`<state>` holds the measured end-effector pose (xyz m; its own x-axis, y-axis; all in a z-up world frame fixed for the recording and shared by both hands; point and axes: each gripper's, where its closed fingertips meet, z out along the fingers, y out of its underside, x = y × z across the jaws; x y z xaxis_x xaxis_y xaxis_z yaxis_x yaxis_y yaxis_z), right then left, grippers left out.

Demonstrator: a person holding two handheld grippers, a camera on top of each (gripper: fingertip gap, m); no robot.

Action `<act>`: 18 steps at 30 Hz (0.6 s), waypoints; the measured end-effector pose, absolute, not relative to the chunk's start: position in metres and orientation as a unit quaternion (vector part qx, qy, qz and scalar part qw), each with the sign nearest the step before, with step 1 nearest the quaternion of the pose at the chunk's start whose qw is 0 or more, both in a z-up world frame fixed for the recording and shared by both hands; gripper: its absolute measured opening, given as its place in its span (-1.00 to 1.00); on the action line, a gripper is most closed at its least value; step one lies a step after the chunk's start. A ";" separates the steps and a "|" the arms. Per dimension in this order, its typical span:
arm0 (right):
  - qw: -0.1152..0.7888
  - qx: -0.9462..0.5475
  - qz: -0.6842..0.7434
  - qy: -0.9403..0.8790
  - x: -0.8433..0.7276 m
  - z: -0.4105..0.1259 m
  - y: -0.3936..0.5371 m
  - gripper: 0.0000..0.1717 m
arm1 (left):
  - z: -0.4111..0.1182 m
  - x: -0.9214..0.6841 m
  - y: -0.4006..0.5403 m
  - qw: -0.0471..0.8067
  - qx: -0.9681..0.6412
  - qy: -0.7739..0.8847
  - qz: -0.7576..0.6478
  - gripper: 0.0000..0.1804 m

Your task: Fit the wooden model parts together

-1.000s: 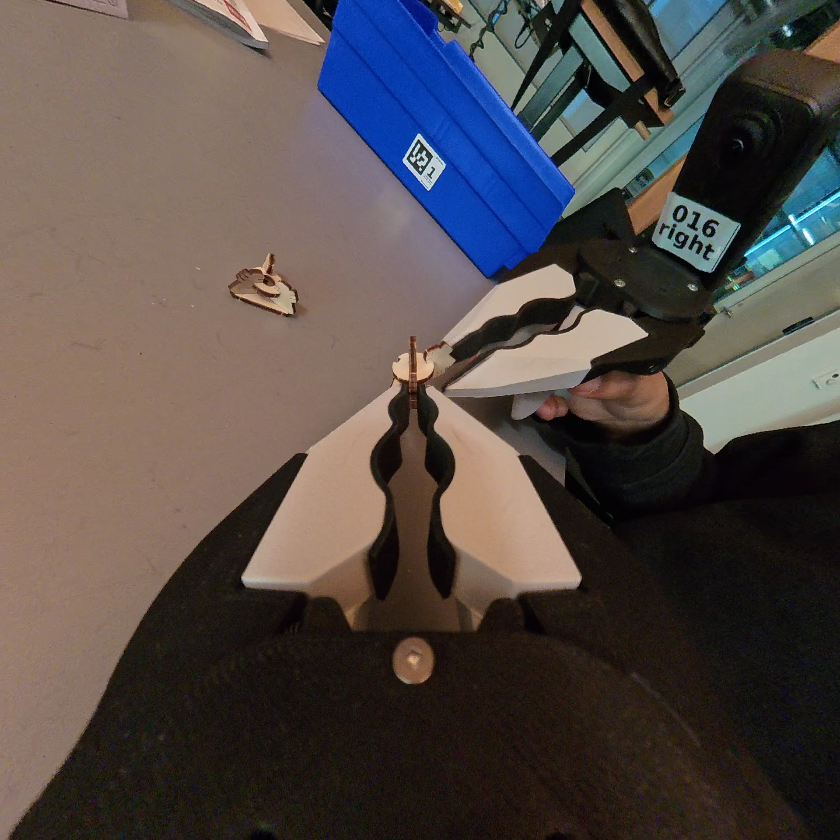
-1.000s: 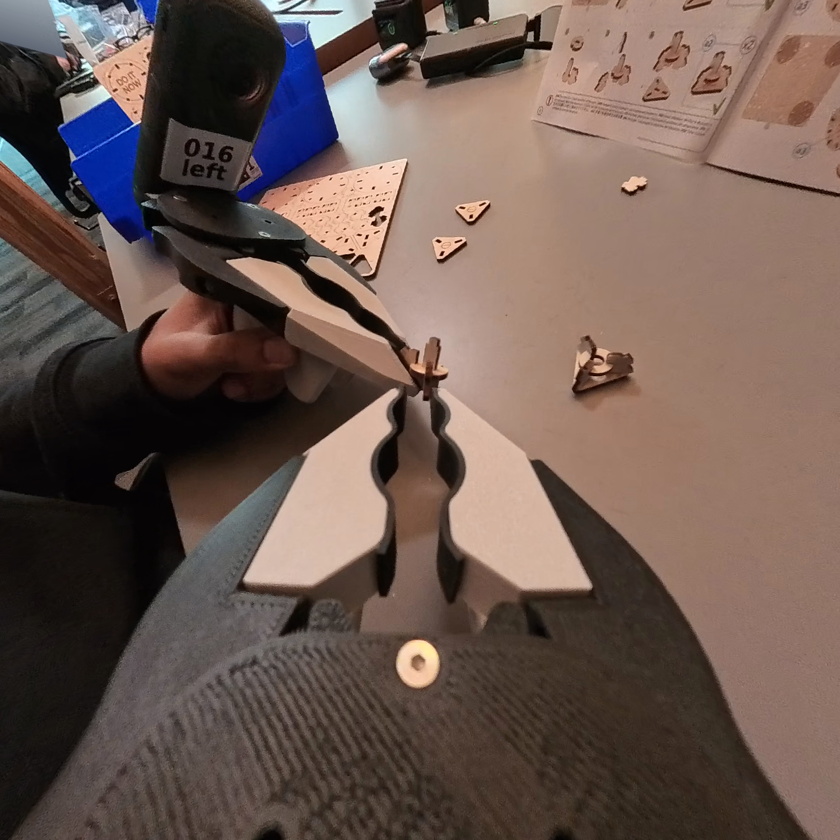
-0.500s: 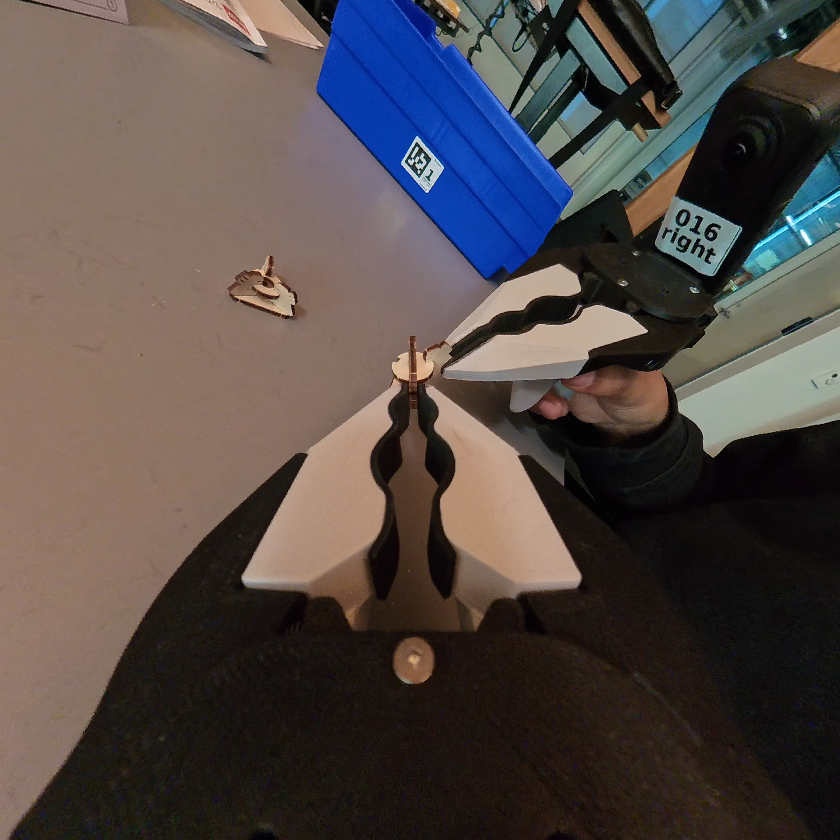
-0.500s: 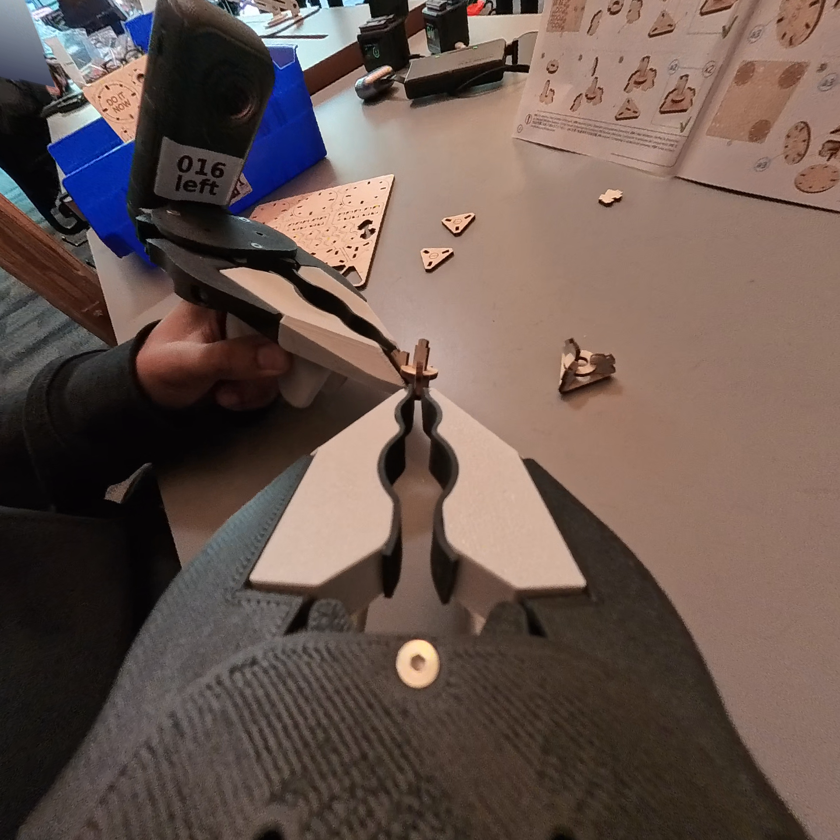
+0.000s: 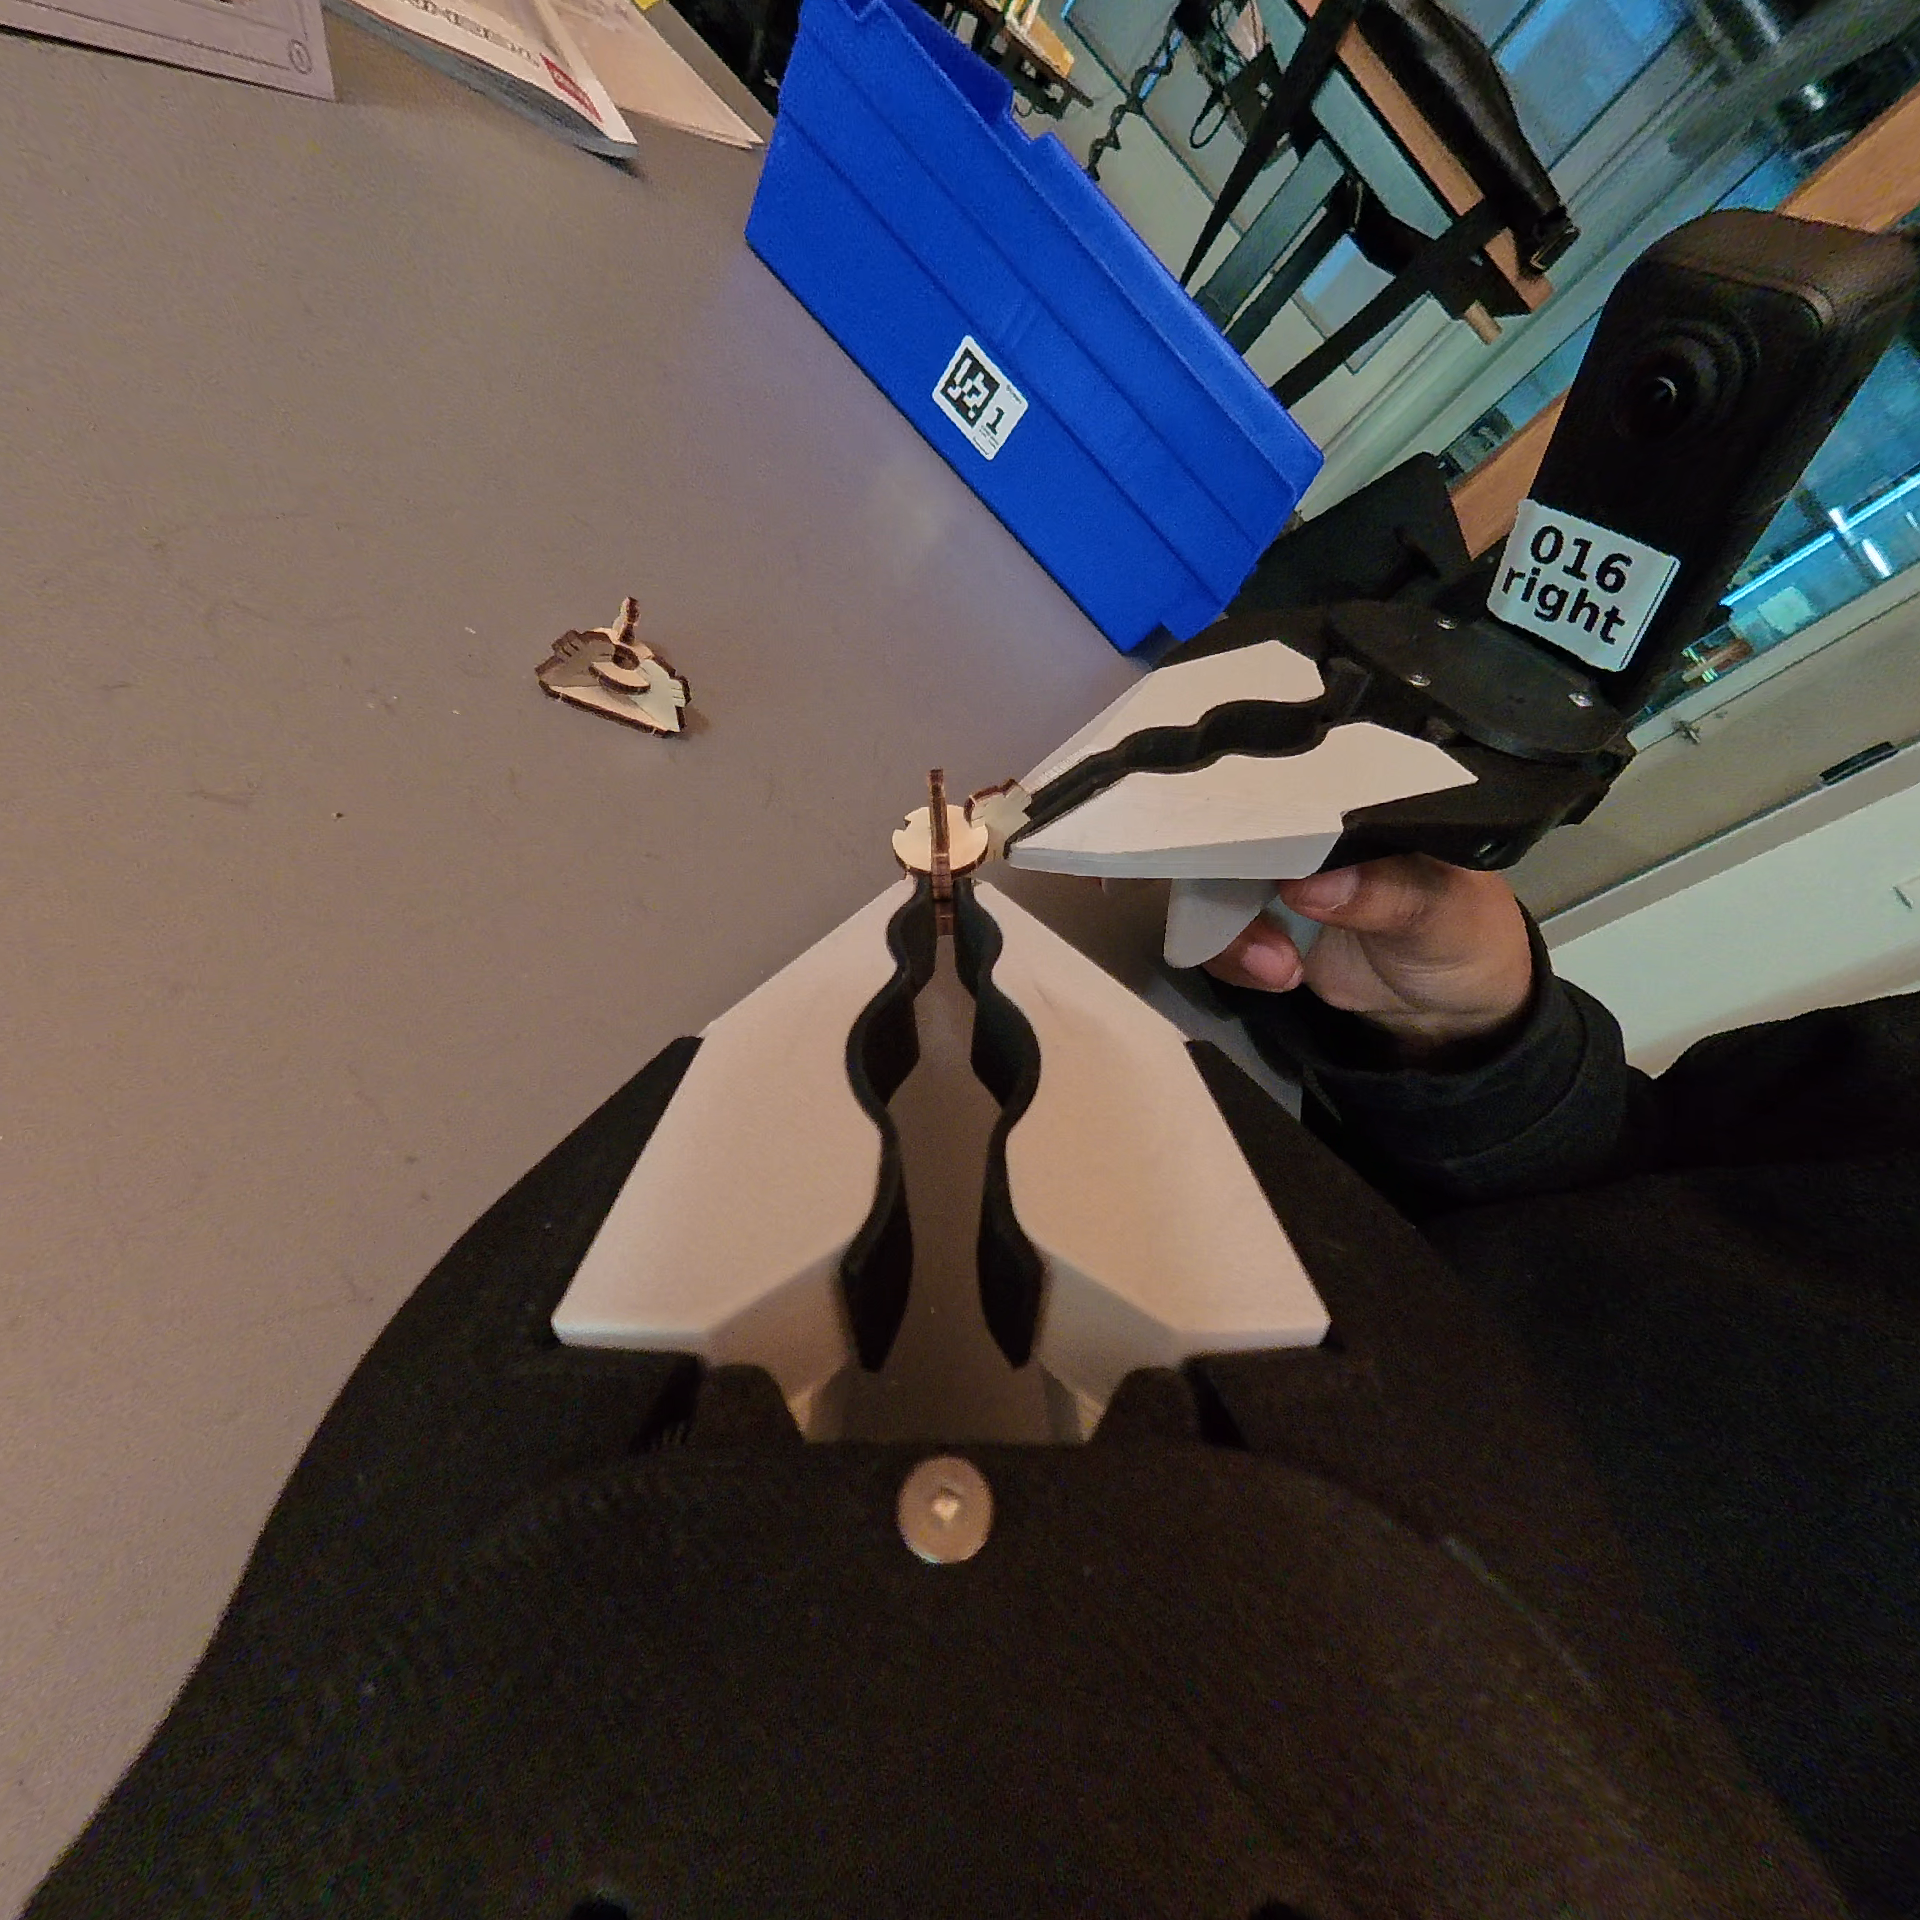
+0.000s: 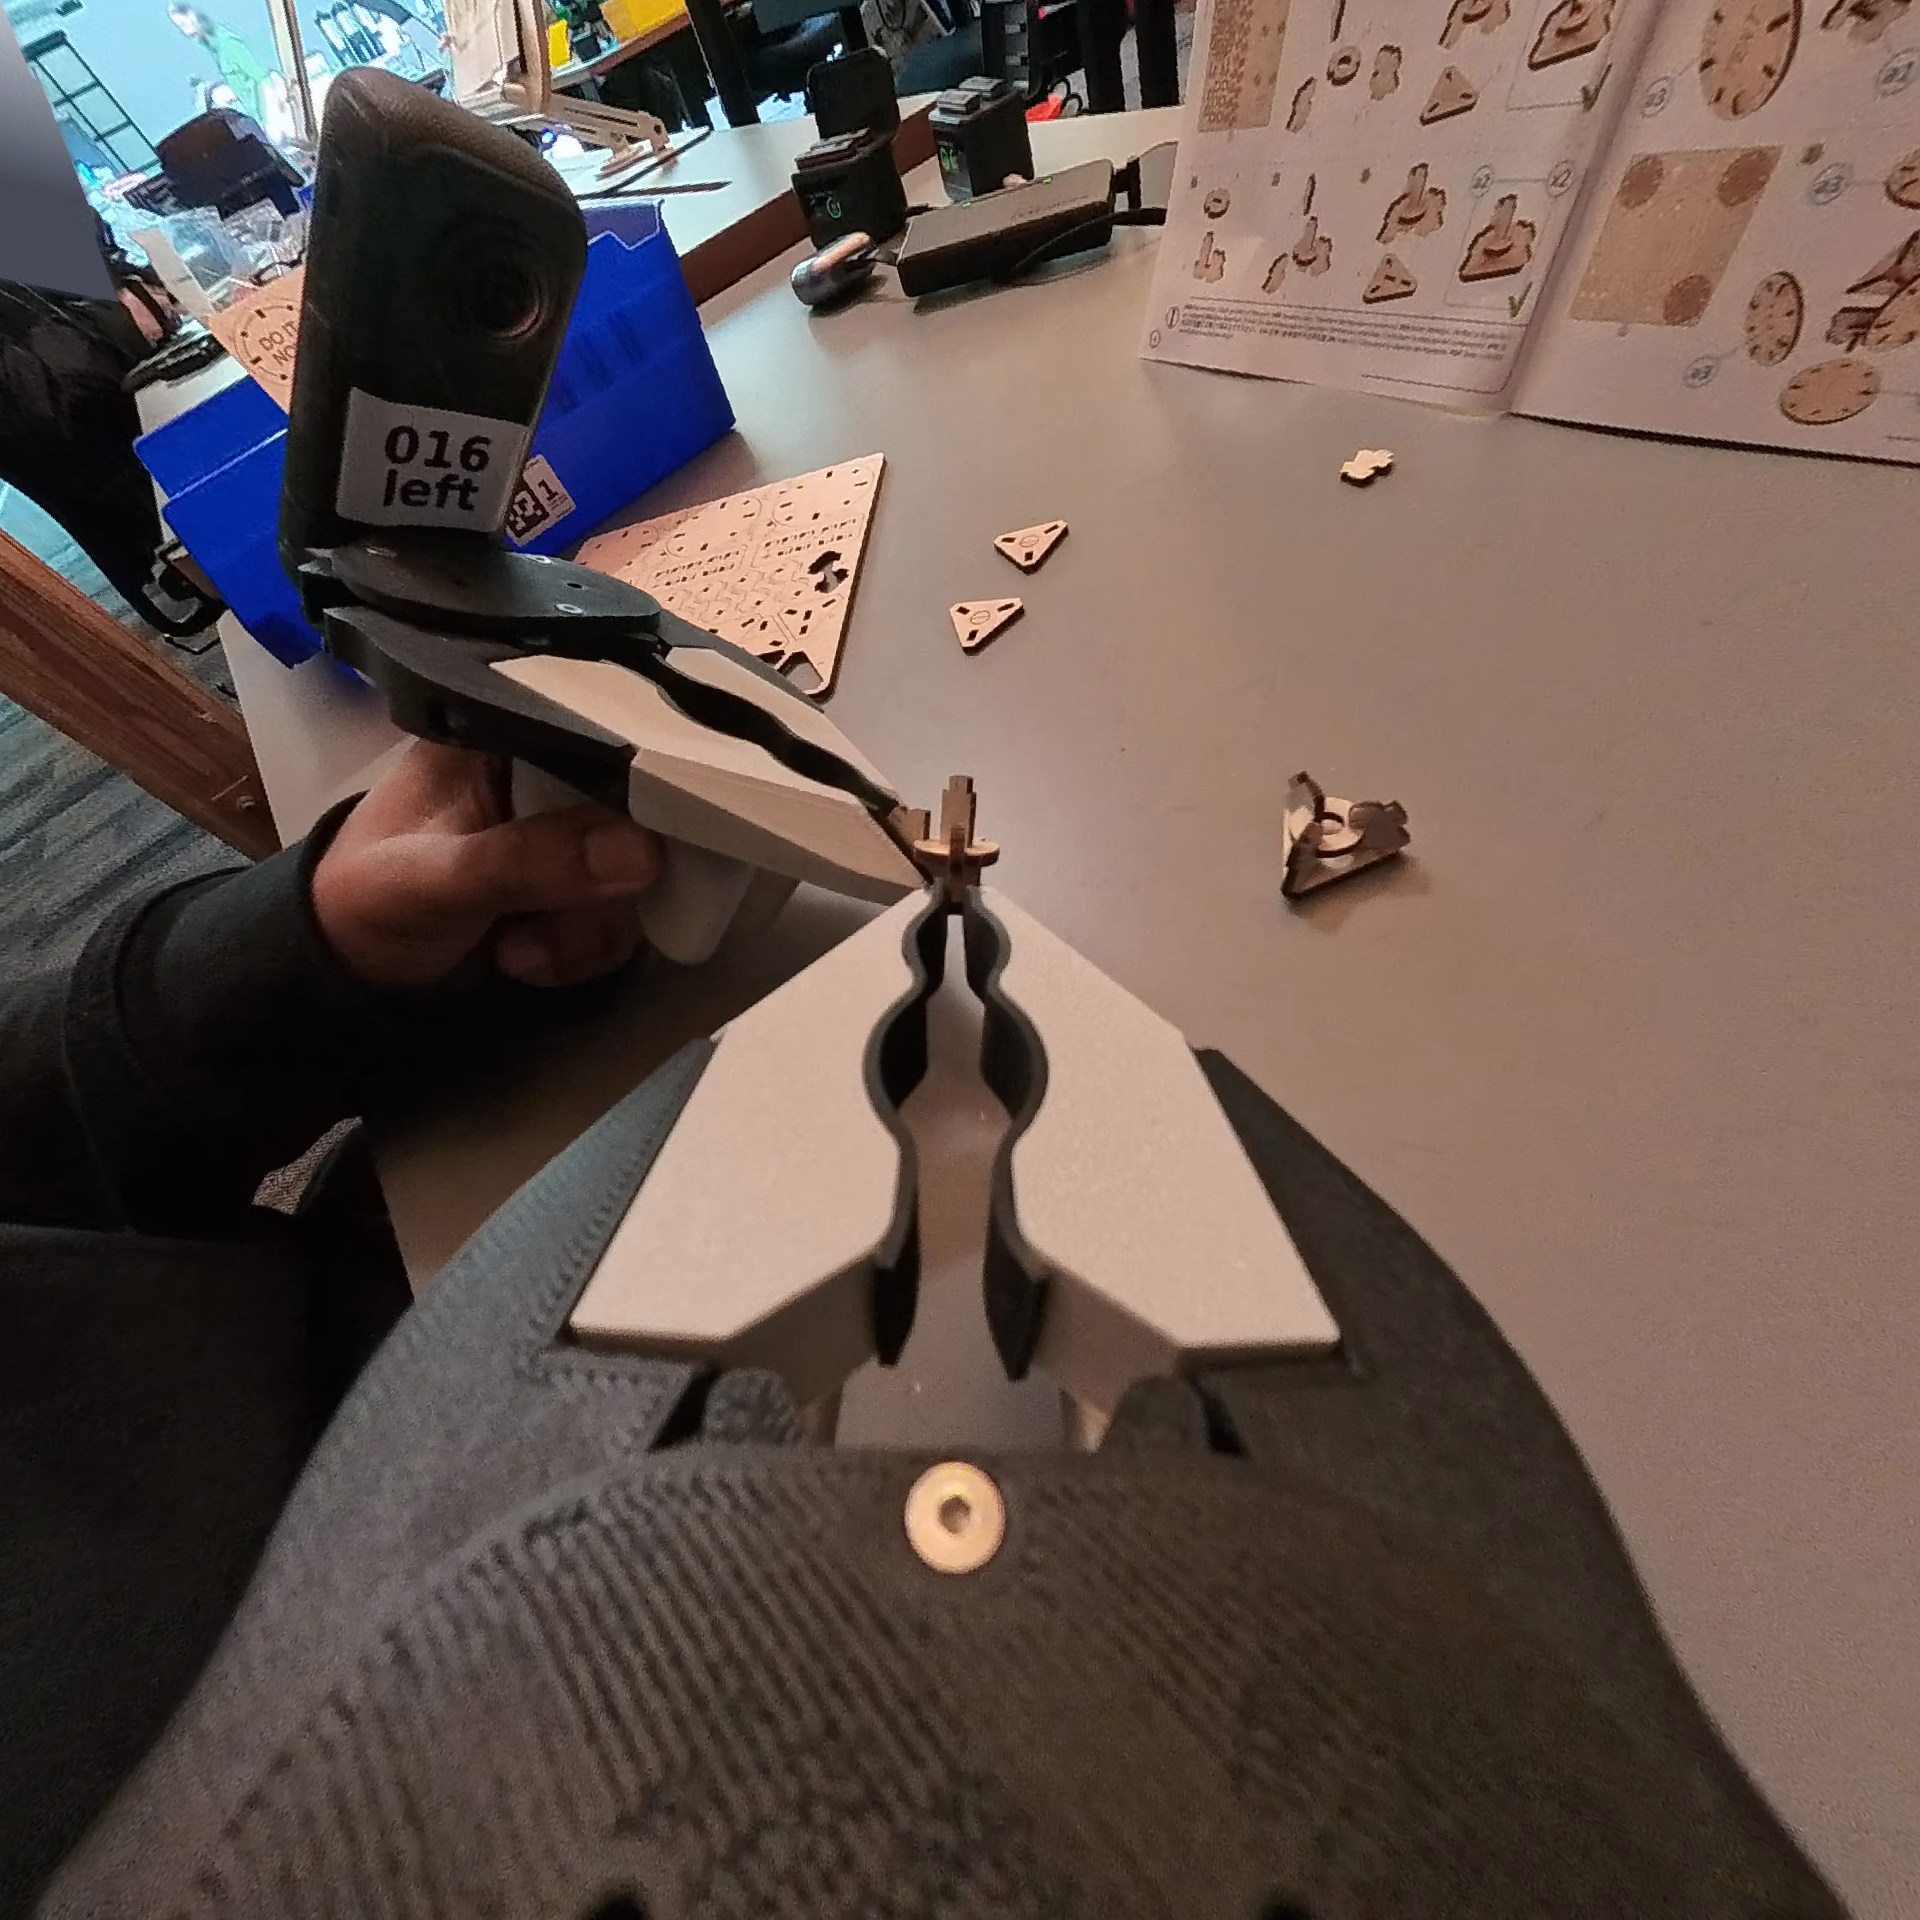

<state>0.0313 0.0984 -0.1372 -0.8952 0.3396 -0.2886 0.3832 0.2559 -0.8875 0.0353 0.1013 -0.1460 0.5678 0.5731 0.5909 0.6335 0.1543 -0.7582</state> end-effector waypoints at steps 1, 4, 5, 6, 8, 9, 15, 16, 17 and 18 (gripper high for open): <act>0.019 0.228 -0.566 0.792 0.031 -0.137 0.098 -0.99 | -0.146 0.035 0.101 0.602 -0.649 -0.464 -0.025 -1.00; 0.019 0.230 -0.568 0.790 0.031 -0.137 0.098 -0.99 | -0.146 0.035 0.101 0.603 -0.648 -0.465 -0.027 -1.00; 0.019 0.230 -0.570 0.788 0.031 -0.137 0.098 -0.99 | -0.146 0.035 0.101 0.603 -0.648 -0.465 -0.027 -1.00; 0.019 0.229 -0.572 0.787 0.031 -0.136 0.098 -0.99 | -0.145 0.035 0.101 0.604 -0.648 -0.464 -0.027 -1.00; 0.009 0.224 -0.572 0.789 0.031 -0.134 0.099 -0.87 | -0.145 0.035 0.100 0.603 -0.649 -0.463 -0.019 -1.00; 0.002 0.219 -0.573 0.790 0.030 -0.131 0.102 -0.78 | -0.145 0.034 0.099 0.601 -0.652 -0.462 -0.013 -1.00; -0.029 0.163 -0.563 0.810 0.022 -0.100 0.116 -0.80 | -0.144 0.038 0.106 0.583 -0.688 -0.432 0.032 -1.00; -0.026 0.152 -0.554 0.818 0.023 -0.100 0.115 -0.81 | -0.145 0.039 0.108 0.575 -0.698 -0.425 0.043 -1.00; -0.020 0.140 -0.544 0.827 0.025 -0.100 0.114 -0.84 | -0.145 0.040 0.111 0.570 -0.708 -0.415 0.051 -1.00; -0.010 0.126 -0.533 0.836 0.028 -0.101 0.112 -0.87 | -0.146 0.042 0.113 0.563 -0.717 -0.406 0.061 -1.00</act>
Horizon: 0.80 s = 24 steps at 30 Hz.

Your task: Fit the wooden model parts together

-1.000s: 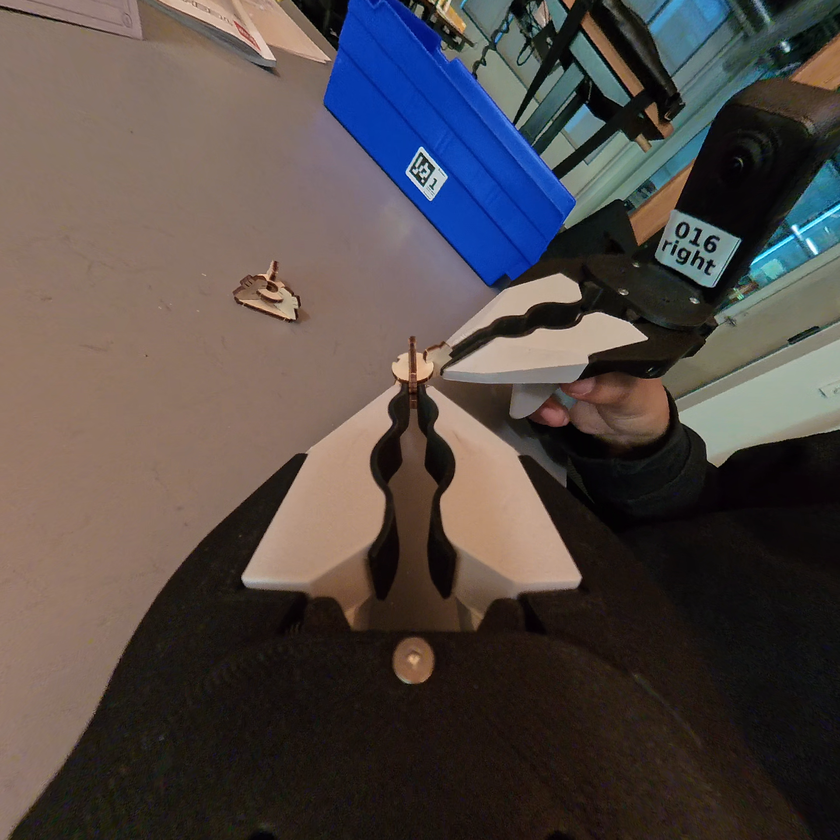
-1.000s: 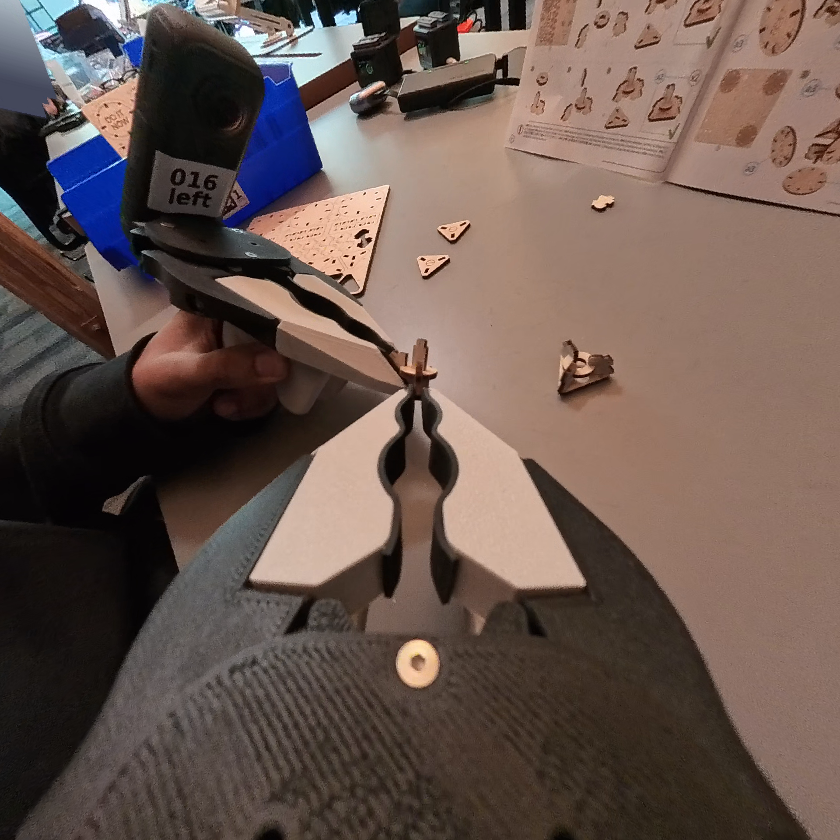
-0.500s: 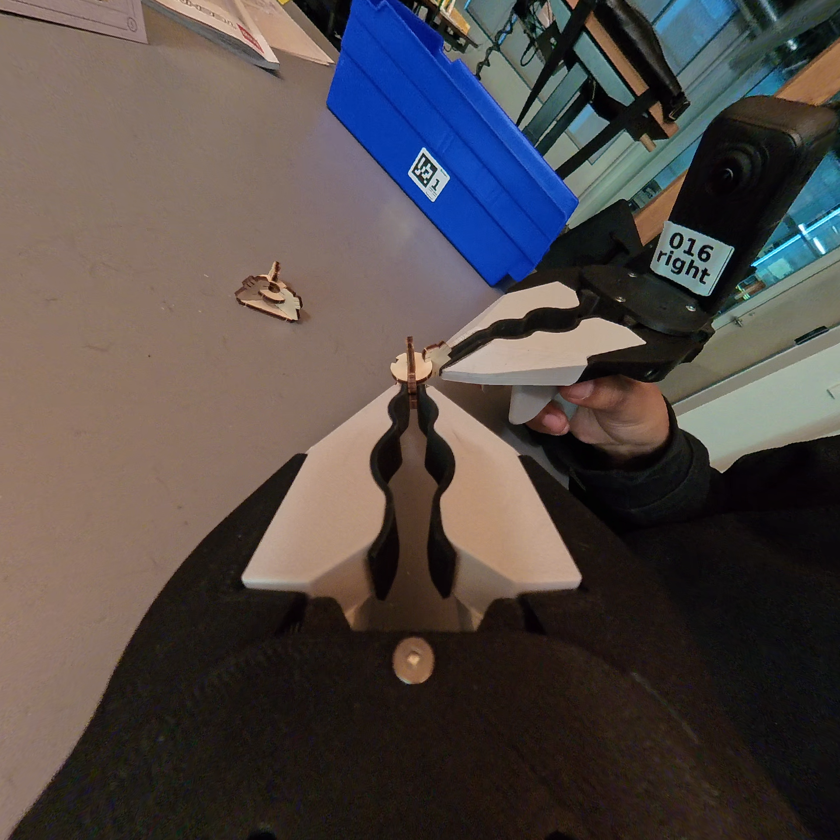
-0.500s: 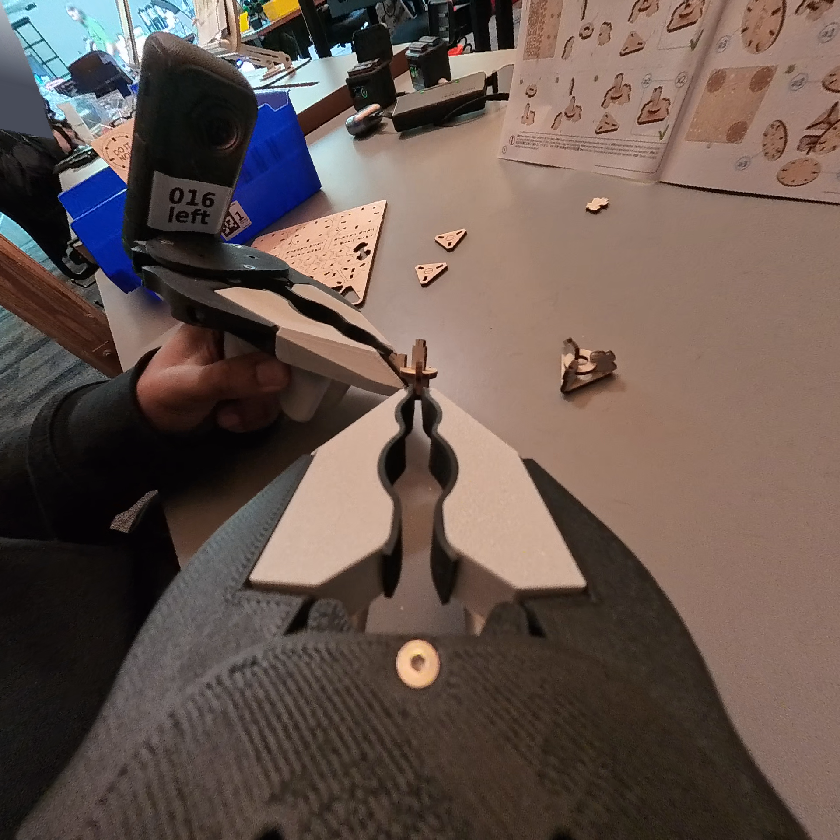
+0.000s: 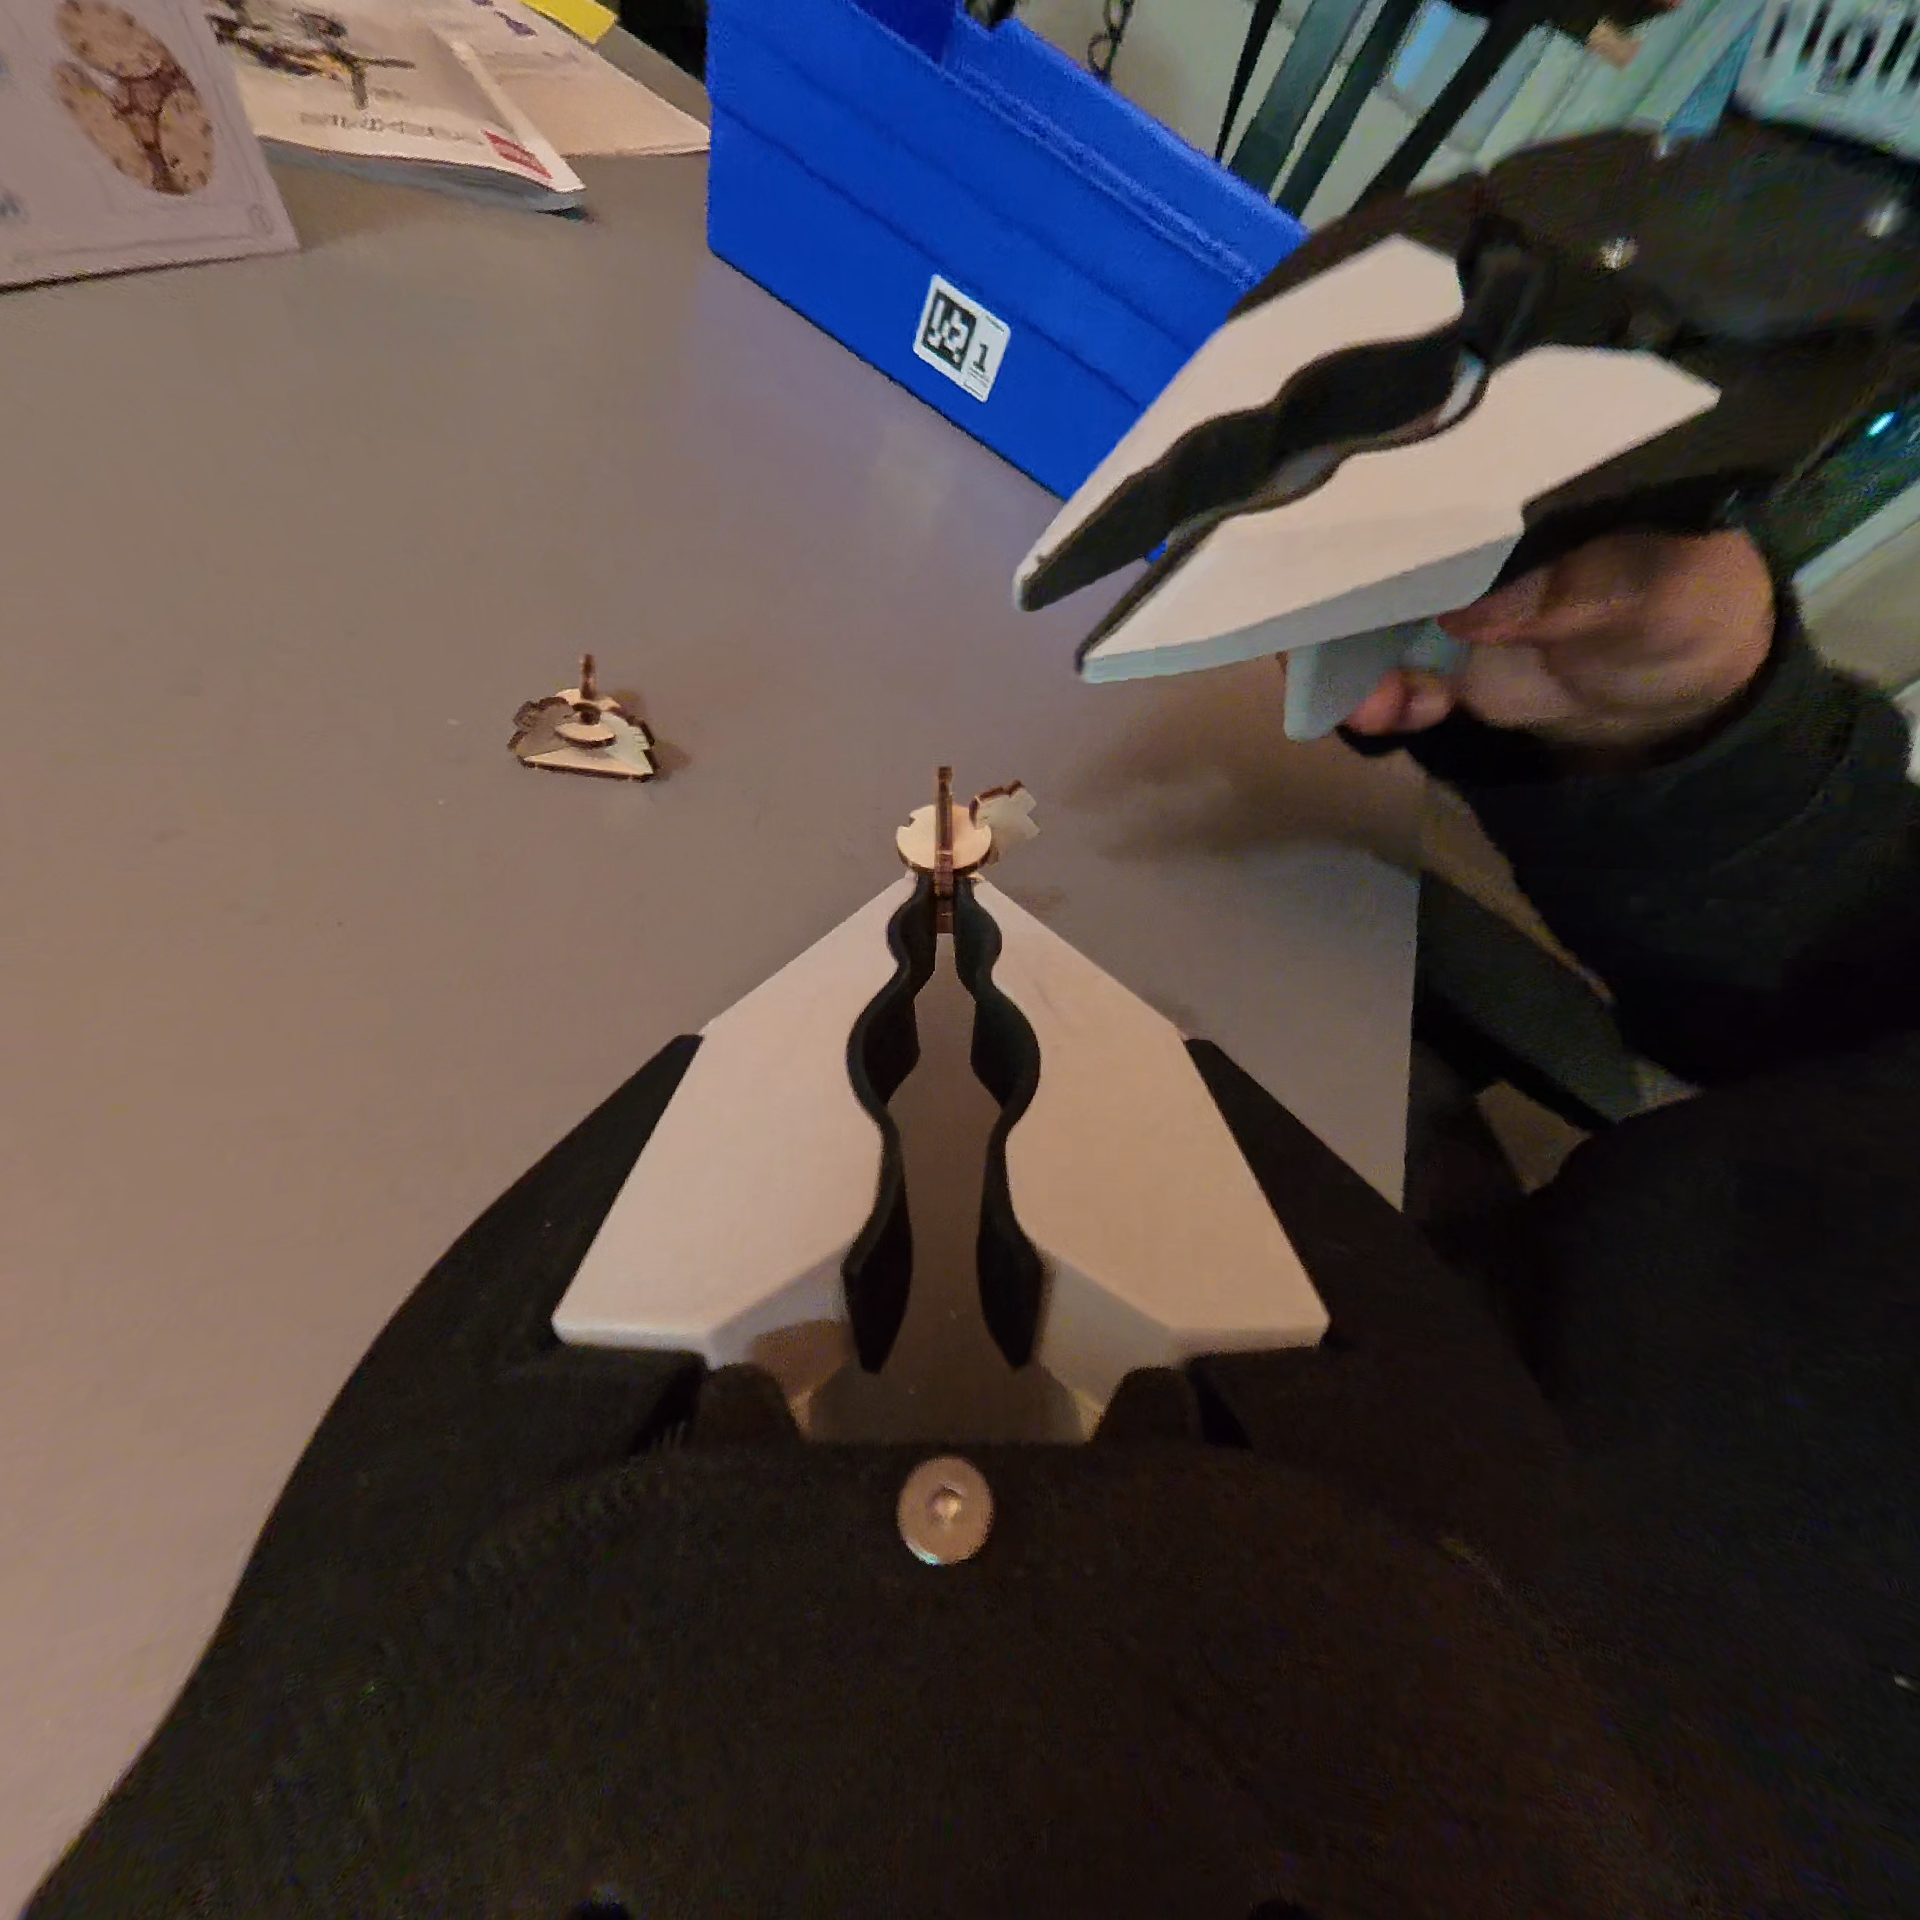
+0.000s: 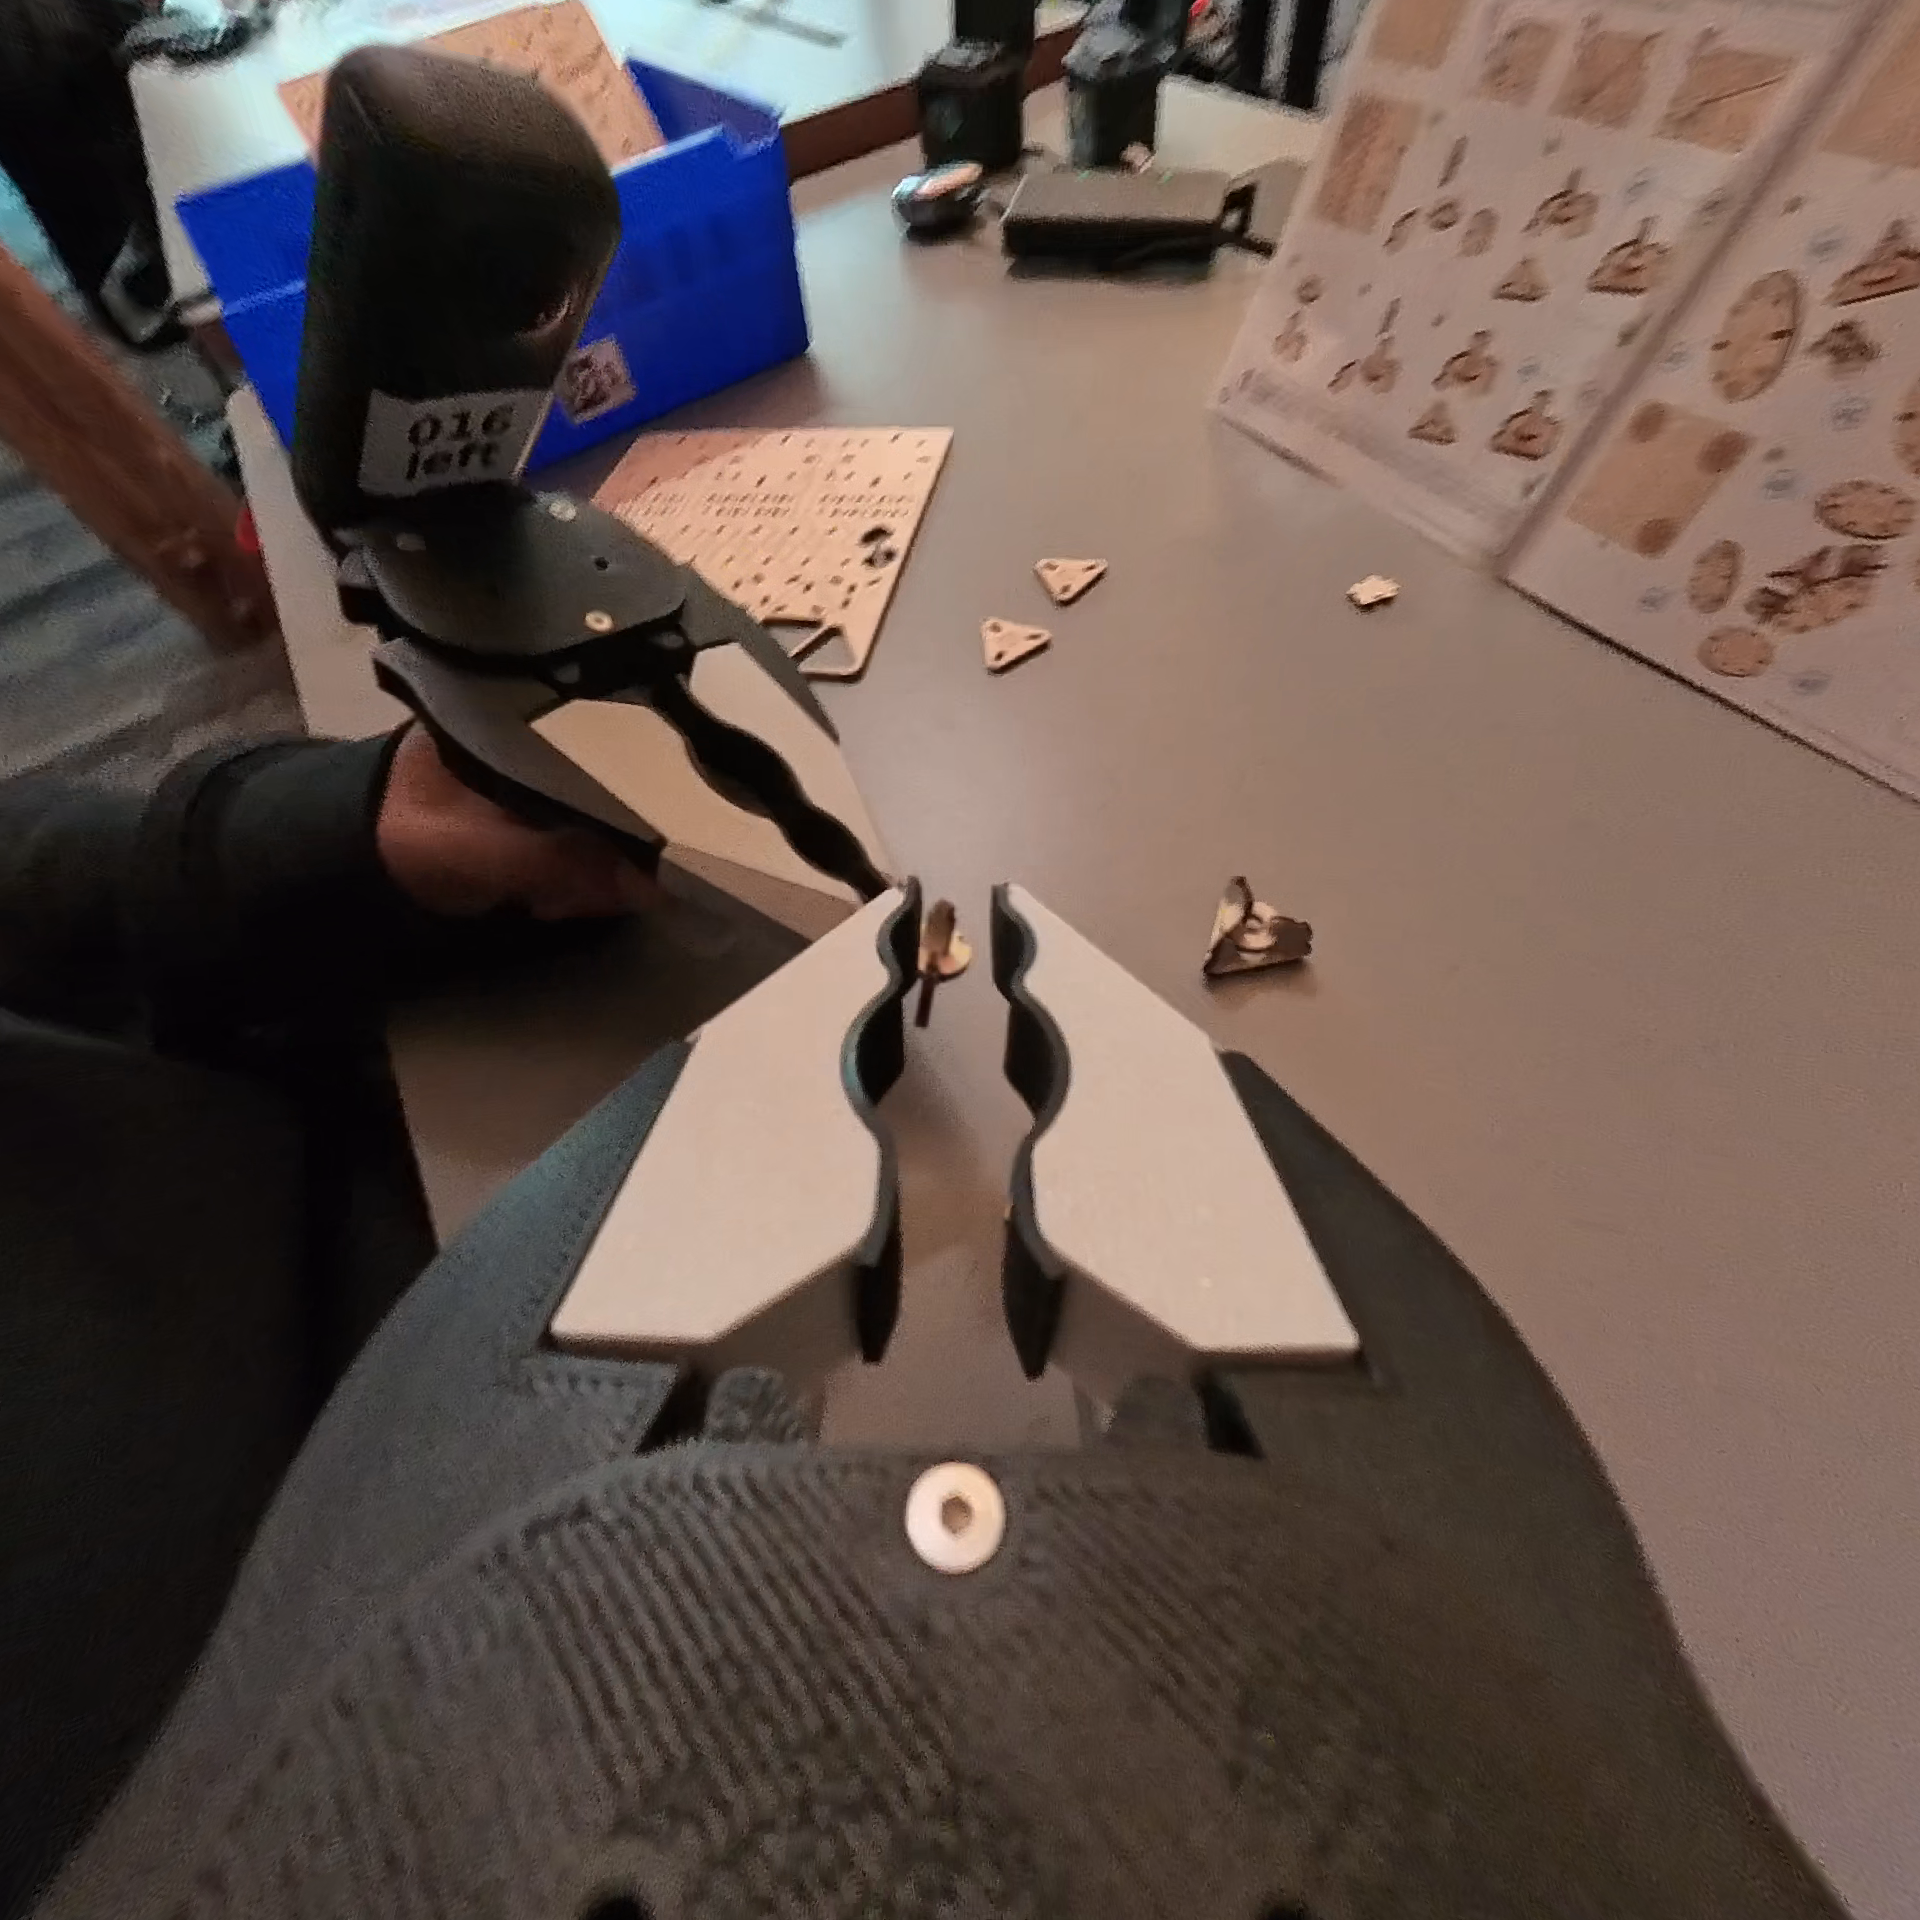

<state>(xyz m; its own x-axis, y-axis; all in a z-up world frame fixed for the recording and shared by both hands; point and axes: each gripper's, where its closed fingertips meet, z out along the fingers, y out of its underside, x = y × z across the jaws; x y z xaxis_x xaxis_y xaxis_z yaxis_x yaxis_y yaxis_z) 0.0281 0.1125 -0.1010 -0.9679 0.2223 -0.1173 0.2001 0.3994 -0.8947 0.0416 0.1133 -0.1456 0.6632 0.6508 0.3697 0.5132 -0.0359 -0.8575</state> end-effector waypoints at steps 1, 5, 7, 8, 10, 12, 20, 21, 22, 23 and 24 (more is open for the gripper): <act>0.001 -0.113 0.521 -0.846 0.031 -0.103 0.111 -0.88 | -0.146 0.043 0.116 0.557 -0.726 -0.397 0.070 -1.00; -0.043 -0.084 0.478 -0.873 0.040 -0.113 0.109 -0.85 | -0.146 0.048 0.123 0.546 -0.747 -0.368 0.091 -1.00; -0.053 -0.091 0.469 -0.877 0.040 -0.116 0.109 -0.83 | -0.145 0.048 0.124 0.544 -0.751 -0.360 0.104 -1.00; -0.051 -0.094 0.466 -0.878 0.039 -0.117 0.109 -0.84 | -0.144 0.048 0.124 0.545 -0.752 -0.355 0.110 -1.00; -0.042 -0.103 0.460 -0.881 0.036 -0.121 0.111 -0.86 | -0.143 0.049 0.125 0.544 -0.754 -0.349 0.119 -1.00; -0.048 -0.110 0.463 -0.878 0.037 -0.123 0.111 -0.88 | -0.144 0.049 0.125 0.540 -0.757 -0.348 0.122 -1.00; -0.068 -0.108 0.469 -0.874 0.043 -0.124 0.110 -0.92 | -0.146 0.048 0.125 0.534 -0.759 -0.349 0.128 -1.00; -0.068 -0.109 0.470 -0.873 0.043 -0.123 0.110 -0.91 | -0.146 0.047 0.125 0.533 -0.759 -0.351 0.128 -1.00; -0.068 -0.109 0.470 -0.873 0.043 -0.124 0.110 -0.91 | -0.146 0.047 0.125 0.534 -0.759 -0.351 0.127 -1.00; -0.069 -0.109 0.470 -0.873 0.043 -0.124 0.110 -0.91 | -0.146 0.047 0.125 0.534 -0.759 -0.352 0.126 -1.00; -0.069 -0.109 0.470 -0.873 0.043 -0.125 0.110 -0.90 | -0.147 0.047 0.124 0.532 -0.760 -0.353 0.126 -1.00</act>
